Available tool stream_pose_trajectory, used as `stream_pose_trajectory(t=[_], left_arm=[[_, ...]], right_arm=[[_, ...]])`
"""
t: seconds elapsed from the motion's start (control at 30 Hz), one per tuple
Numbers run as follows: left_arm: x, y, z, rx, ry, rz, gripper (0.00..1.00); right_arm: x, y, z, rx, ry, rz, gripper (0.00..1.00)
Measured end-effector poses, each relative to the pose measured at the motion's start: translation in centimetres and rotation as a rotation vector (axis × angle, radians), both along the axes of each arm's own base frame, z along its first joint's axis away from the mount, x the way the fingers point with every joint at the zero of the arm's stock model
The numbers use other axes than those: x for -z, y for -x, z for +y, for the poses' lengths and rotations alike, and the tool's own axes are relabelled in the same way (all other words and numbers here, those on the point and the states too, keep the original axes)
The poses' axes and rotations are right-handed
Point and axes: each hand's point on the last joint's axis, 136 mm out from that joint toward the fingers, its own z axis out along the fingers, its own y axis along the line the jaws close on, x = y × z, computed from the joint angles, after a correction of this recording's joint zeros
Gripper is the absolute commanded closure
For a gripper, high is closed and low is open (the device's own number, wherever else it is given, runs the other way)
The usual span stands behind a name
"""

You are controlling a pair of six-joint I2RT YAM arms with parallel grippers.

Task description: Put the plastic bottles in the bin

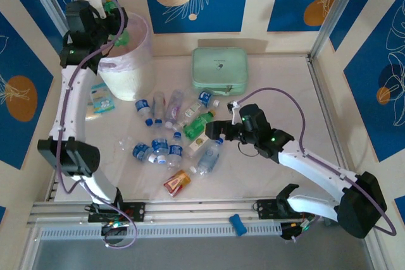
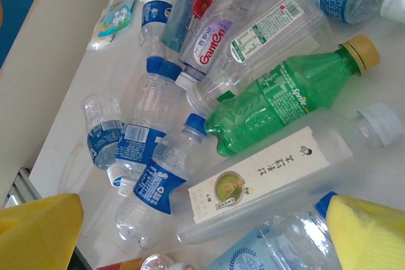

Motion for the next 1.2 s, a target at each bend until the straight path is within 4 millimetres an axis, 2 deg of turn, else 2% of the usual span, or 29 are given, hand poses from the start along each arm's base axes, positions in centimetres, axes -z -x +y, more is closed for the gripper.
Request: stream_pose_trajectory(t=[0.1, 0.27, 0.43, 0.53, 0.6, 0.77, 0.83, 1.07, 1.2], left_arm=[[1.5, -2.1, 1.9, -0.039, -0.002, 0.034, 0.6], [5.6, -4.7, 3.8, -0.077, -0.002, 0.114, 0.6], [9.2, -5.8, 4.0, -0.083, -0.001, 0.188, 0.6], [10.6, -5.7, 4.0, -0.085, 0.009, 0.22, 0.58], [11.0, -5.7, 4.0, -0.085, 0.01, 0.229, 0.53], [11.0, -5.8, 4.0, -0.085, 0.02, 0.23, 0.26], [11.0, -5.8, 3.9, -0.084, 0.024, 0.231, 0.0], [10.8, -5.5, 3.3, -0.053, 0.046, 0.244, 0.0], [9.5, -4.7, 2.6, -0.016, 0.068, 0.237, 0.0]], right_arm=[[-0.3, 0.2, -0.3, 0.002, -0.006, -0.007, 0.01], [-1.1, 0.5, -0.7, 0.011, -0.014, -0.024, 0.01], [-1.6, 0.7, -1.3, 0.026, -0.014, -0.035, 0.01], [-1.7, 0.7, -1.5, 0.035, -0.013, -0.037, 0.01], [-1.8, 0.8, -1.6, 0.035, -0.014, -0.038, 0.01], [-2.1, 0.9, -1.7, 0.038, -0.019, -0.045, 0.01], [-2.1, 0.8, -1.8, 0.04, -0.019, -0.045, 0.01], [-1.0, 1.0, -2.0, 0.043, -0.008, -0.028, 0.01], [-0.4, 0.8, -1.9, 0.047, -0.002, -0.017, 0.01]])
